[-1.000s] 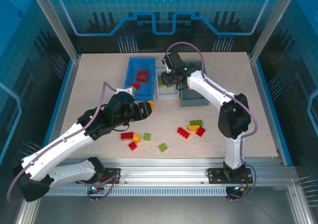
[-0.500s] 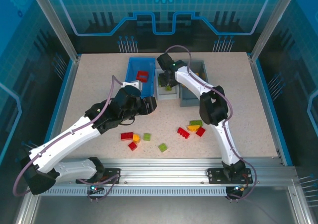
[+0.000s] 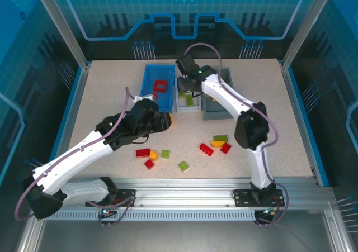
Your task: Sort the legos into containers by color
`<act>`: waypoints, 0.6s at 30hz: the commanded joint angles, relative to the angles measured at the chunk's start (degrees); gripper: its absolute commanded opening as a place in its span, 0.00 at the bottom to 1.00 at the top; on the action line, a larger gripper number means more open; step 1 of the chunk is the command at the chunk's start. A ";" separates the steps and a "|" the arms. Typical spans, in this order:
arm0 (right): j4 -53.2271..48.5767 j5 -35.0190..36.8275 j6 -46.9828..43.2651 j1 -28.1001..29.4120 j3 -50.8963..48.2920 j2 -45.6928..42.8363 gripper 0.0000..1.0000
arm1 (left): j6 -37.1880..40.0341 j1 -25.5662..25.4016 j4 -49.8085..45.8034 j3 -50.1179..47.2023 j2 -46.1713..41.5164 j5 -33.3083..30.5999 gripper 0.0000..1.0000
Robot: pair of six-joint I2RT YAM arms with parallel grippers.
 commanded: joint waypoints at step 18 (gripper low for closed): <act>40.18 -24.53 -12.76 28.95 -62.07 -46.85 0.59 | -40.99 13.19 2.29 -28.30 -4.05 11.16 0.61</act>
